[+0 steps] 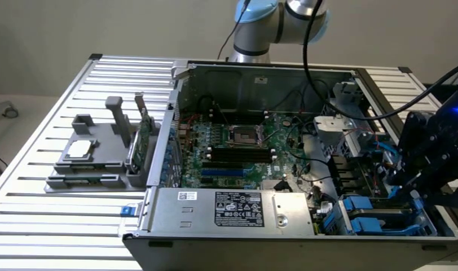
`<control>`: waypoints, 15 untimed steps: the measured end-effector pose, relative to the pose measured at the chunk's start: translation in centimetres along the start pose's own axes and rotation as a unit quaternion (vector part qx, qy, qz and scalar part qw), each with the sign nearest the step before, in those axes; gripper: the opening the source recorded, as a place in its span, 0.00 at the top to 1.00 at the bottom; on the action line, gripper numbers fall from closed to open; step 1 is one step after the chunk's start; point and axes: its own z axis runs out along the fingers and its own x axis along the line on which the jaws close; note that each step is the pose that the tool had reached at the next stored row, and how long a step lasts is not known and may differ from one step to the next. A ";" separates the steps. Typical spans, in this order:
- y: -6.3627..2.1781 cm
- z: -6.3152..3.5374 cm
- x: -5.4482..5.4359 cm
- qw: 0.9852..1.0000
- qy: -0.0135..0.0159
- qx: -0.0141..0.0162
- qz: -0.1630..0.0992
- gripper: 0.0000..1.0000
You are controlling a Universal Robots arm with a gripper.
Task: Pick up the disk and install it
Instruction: 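Insert the second disk wire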
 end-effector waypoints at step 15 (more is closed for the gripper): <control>-3.79 -0.06 -0.5 1.000 0.000 0.000 0.000 0.70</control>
